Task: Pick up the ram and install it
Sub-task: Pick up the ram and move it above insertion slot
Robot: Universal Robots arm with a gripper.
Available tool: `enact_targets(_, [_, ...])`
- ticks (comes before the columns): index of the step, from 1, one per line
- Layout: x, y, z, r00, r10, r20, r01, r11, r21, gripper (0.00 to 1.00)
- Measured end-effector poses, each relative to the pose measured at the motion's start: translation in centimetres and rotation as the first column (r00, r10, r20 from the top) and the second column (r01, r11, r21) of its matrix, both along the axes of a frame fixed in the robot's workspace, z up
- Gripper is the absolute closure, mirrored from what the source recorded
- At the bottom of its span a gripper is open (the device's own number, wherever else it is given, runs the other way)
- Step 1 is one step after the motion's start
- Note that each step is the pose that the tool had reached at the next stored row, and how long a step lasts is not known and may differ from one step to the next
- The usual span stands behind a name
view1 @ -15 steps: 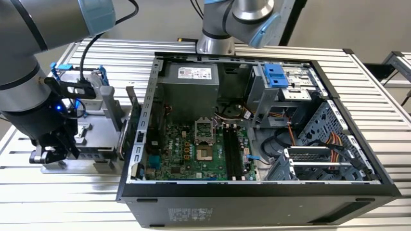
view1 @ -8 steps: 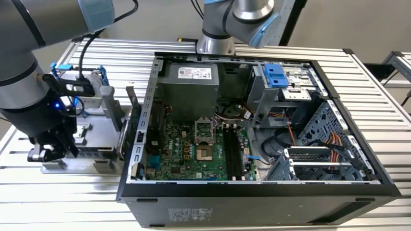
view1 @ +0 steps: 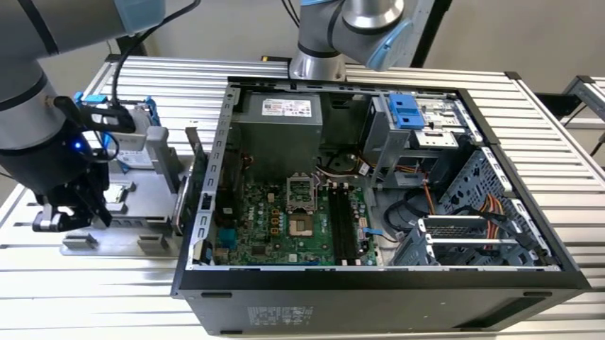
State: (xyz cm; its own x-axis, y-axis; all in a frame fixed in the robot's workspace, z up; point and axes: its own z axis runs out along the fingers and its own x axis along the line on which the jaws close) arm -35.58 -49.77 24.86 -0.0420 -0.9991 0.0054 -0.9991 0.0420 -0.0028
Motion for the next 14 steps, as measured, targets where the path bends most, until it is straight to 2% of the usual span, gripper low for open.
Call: enact_targets(14, [0.00, 0.01, 2.53, 1.0000, 0.000, 0.0000, 0.000, 1.0000, 0.0000, 1.00])
